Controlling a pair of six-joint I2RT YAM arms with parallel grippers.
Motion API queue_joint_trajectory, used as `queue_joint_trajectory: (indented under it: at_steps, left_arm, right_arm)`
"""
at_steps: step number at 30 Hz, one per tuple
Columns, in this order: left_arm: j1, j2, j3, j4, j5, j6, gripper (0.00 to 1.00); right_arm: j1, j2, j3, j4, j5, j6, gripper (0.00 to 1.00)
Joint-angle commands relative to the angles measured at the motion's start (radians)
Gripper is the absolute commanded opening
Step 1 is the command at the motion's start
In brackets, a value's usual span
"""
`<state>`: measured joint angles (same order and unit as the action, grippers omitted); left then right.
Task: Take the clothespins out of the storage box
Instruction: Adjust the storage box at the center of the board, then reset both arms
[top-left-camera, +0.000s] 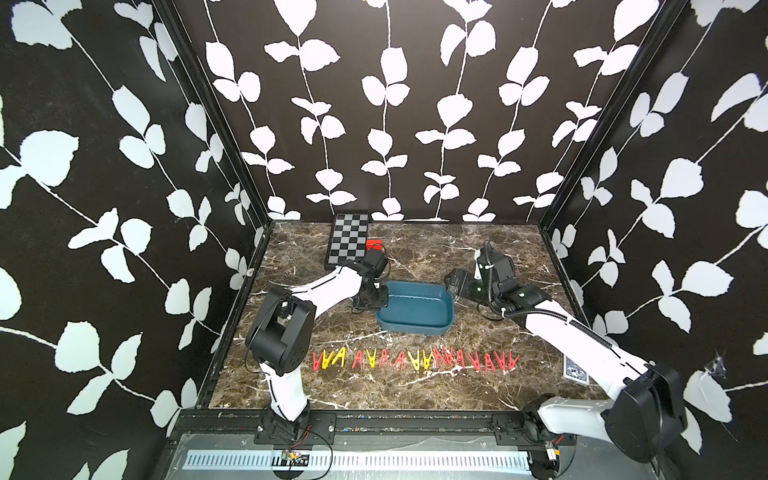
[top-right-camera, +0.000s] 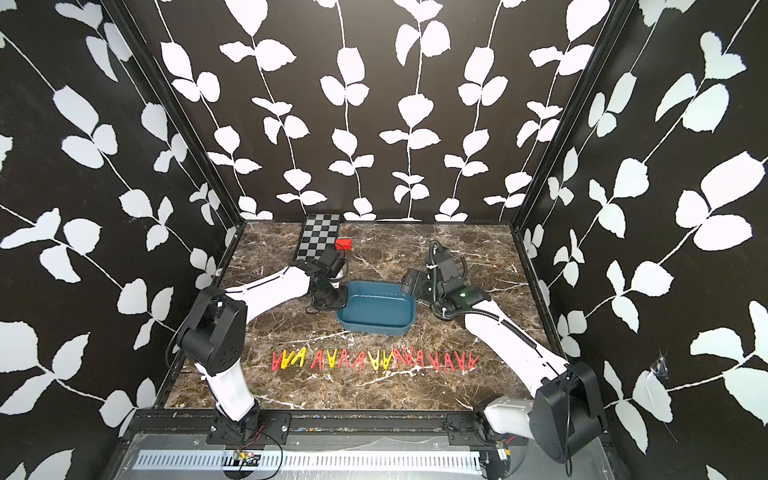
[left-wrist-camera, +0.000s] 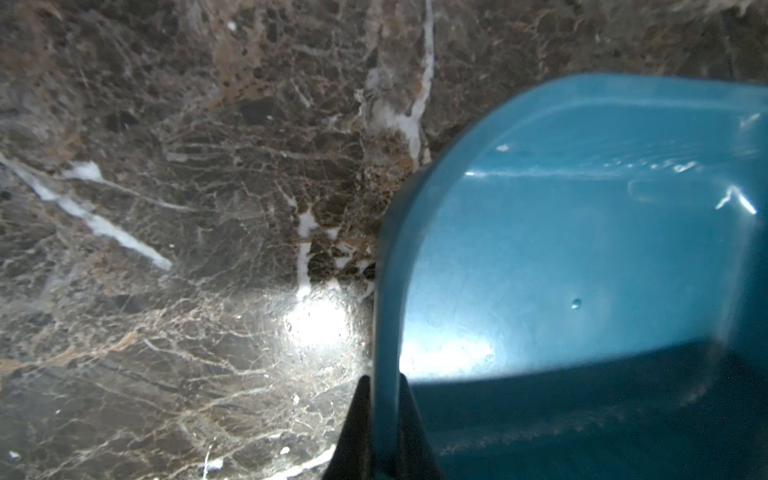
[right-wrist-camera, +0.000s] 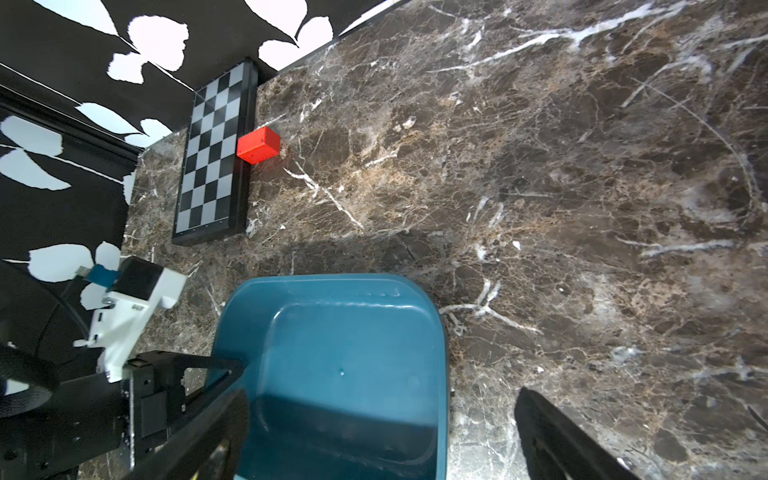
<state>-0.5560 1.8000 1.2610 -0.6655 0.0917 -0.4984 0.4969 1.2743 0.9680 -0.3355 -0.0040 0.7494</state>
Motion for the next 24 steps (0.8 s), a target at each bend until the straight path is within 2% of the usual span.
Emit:
queue_joint_trajectory:
  at_steps: [1,8,11,14,18,22,24]
  left_arm:
    - [-0.004,-0.062,-0.02,0.027,-0.019,0.019,0.23]
    - [-0.003,-0.162,0.004,0.015,-0.069,0.02,0.55]
    - [0.005,-0.228,0.028,0.004,-0.136,0.025,0.79]
    - [0.034,-0.298,0.035,-0.001,-0.231,0.03,0.95]
    - [0.099,-0.376,0.016,0.001,-0.414,0.097,0.99]
    - [0.157,-0.442,-0.068,0.083,-0.659,0.221,0.99]
    - [0.196,-0.462,-0.126,0.151,-0.706,0.264,0.99]
  right_arm:
    - [0.004,-0.035,-0.014,-0.018,0.058,-0.02,0.99]
    - [0.0,-0.093,-0.039,-0.001,0.204,-0.11,0.99]
    - [0.0,-0.137,-0.089,0.048,0.328,-0.177,0.99]
    - [-0.007,-0.183,-0.152,0.118,0.43,-0.288,0.99]
    - [-0.033,-0.22,-0.213,0.163,0.534,-0.366,0.99]
    - [-0.095,-0.207,-0.264,0.209,0.614,-0.435,0.99]
    - [-0.125,-0.183,-0.292,0.262,0.644,-0.472,0.99]
